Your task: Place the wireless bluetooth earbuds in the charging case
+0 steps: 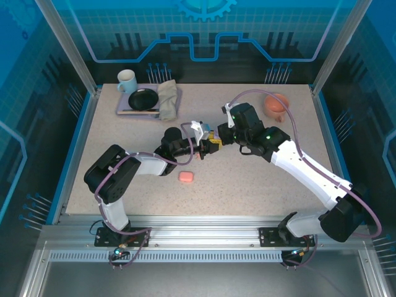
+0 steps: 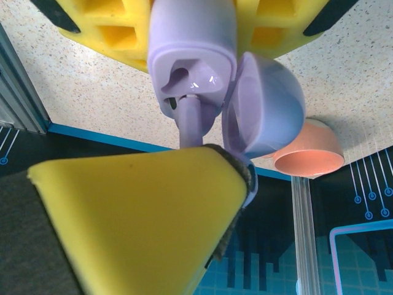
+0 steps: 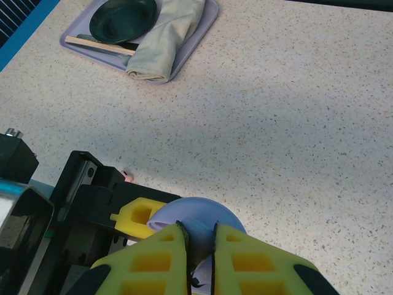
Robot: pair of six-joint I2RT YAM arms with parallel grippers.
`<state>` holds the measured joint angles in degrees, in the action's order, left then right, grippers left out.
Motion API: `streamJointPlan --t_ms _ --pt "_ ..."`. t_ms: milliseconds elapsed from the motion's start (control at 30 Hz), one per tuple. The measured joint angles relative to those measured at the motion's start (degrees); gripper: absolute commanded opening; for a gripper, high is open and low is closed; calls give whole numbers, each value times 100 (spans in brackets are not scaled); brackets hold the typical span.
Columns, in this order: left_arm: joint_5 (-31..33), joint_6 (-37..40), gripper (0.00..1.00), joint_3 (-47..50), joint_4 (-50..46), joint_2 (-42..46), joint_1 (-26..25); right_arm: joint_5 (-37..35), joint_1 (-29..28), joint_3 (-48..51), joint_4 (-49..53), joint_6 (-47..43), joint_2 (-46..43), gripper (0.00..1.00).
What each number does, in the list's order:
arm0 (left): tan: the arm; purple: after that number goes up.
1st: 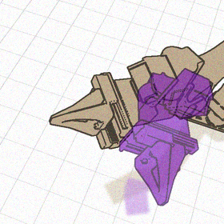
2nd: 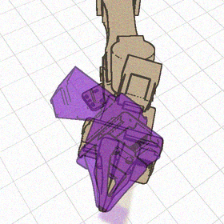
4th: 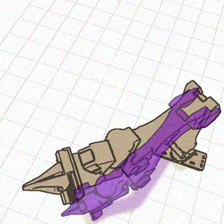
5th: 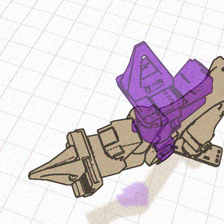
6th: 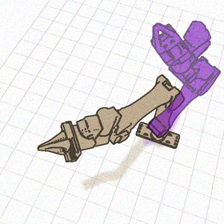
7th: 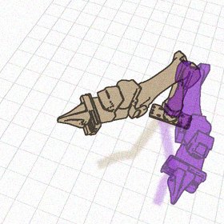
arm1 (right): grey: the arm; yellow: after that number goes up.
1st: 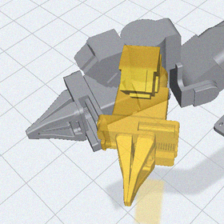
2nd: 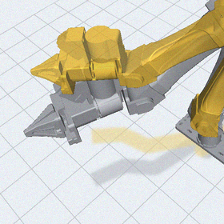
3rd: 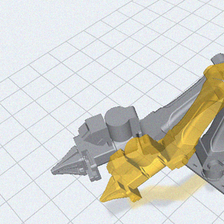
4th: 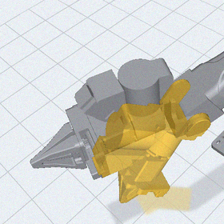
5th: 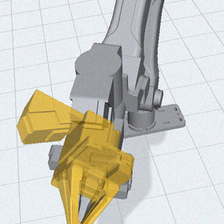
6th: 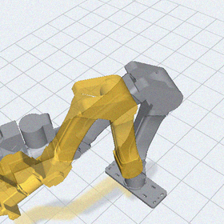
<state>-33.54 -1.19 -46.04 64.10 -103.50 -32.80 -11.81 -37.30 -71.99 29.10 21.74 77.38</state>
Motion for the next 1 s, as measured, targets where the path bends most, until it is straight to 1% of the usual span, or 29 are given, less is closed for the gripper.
streamJointPlan --t_ms 633,700,733,867,1000 --pt "-35 0 0 2 -240 2 -4 -120 -201 354 -186 -22 11 13" --pt "-39 0 0 2 -236 2 -4 -131 -210 354 -201 -50 11 15" --pt "-39 0 0 2 -236 2 -4 -131 -210 354 -205 -85 11 19" --pt "-42 0 0 2 -232 2 -4 -146 -243 354 -214 -138 11 27" --pt "-42 -2 0 2 -212 2 -4 -131 -282 328 -210 -140 11 33"
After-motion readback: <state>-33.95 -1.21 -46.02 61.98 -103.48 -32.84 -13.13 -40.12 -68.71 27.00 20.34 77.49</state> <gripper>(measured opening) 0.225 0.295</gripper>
